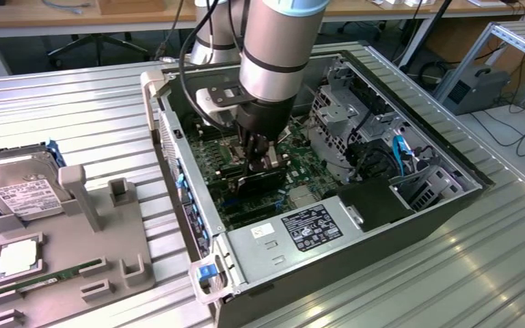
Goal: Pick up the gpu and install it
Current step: 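Press down on the gpu until it lock into place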
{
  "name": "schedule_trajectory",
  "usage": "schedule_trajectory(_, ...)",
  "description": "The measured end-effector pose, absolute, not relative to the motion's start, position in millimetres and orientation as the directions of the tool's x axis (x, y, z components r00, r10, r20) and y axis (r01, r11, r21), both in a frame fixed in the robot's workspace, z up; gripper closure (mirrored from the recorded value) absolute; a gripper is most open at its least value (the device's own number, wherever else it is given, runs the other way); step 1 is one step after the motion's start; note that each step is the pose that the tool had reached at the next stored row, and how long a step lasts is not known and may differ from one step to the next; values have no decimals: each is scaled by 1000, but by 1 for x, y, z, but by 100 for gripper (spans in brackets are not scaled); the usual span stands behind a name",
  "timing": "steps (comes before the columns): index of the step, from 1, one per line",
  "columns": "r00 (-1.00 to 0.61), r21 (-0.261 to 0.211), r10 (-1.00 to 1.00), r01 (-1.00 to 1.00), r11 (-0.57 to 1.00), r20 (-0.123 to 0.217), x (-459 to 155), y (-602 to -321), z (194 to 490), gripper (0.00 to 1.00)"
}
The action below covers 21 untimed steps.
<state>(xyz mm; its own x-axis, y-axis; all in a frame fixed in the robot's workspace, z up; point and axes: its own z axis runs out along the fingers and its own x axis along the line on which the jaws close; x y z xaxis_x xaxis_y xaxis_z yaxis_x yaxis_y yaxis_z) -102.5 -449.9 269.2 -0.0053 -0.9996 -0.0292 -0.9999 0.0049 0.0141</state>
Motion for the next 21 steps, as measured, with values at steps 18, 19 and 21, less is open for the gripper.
schedule_trajectory(18, -5, 14, -1000, -1000, 5, -29, -103, -450, 288, 89)
schedule_trajectory(19, -5, 14, -1000, -1000, 5, -29, -103, -450, 291, 89)
schedule_trajectory(21, -5, 14, -1000, -1000, 5, -29, -103, -450, 296, 89)
